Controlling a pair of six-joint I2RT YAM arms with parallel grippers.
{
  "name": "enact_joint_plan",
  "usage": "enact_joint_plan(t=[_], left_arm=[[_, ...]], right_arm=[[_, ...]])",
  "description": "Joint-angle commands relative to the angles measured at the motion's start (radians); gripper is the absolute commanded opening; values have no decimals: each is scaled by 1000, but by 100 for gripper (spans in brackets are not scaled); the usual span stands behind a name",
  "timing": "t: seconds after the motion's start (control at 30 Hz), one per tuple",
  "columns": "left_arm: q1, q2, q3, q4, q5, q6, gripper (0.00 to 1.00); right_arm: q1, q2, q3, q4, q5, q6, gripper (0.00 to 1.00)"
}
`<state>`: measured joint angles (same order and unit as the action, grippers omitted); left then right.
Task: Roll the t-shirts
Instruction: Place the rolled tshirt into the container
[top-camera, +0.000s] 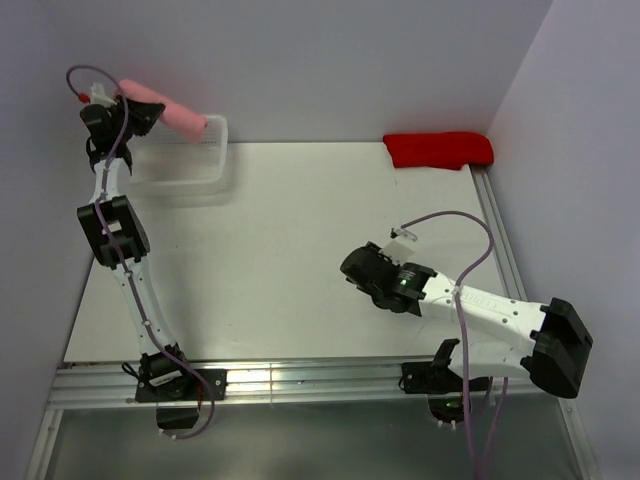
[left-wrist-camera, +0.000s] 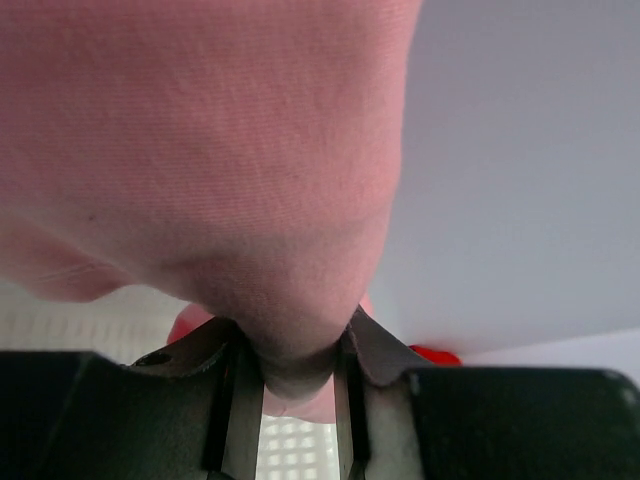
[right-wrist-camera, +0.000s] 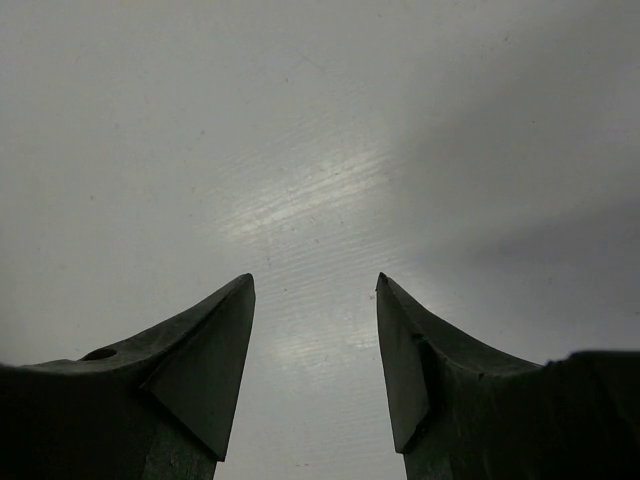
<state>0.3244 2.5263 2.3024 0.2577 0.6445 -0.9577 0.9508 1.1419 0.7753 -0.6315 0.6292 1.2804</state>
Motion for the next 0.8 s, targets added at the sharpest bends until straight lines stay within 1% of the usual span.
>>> enact_joint_plan(t=[0.0, 0.1, 0.13, 0.2, 0.27, 0.33, 0.37, 0.5, 0.57, 0.77], left_arm=[[-22, 0, -70, 144, -51, -185, 0], [-31, 23, -95, 68, -95, -222, 0], [-31, 11, -136, 37, -112, -240, 0], [-33, -1, -162, 0, -167, -242, 0], [-33, -6, -153, -85, -207, -234, 0], [-38, -12, -129, -139, -278, -214, 0], [-38, -12, -115, -219, -307, -204, 0], [-48, -21, -110, -288, -377, -202, 0], [-50, -14, -78, -330, -414, -182, 0], [-53, 12, -46, -383, -428, -176, 0]], right_arm=[[-12, 50, 48, 26, 7, -19, 59], [-12, 94, 64, 38, -8, -26, 59], [-12, 111, 65, 39, -13, -26, 59], [-12, 125, 62, 53, -20, -24, 58], [-12, 139, 59, 65, -29, -24, 58], [-12, 147, 59, 67, -33, -24, 58], [-12, 148, 61, 64, -33, -23, 58], [-12, 140, 61, 64, -33, -29, 58], [-11, 136, 59, 61, -33, -30, 58], [-15, 117, 44, 64, -36, -29, 58]])
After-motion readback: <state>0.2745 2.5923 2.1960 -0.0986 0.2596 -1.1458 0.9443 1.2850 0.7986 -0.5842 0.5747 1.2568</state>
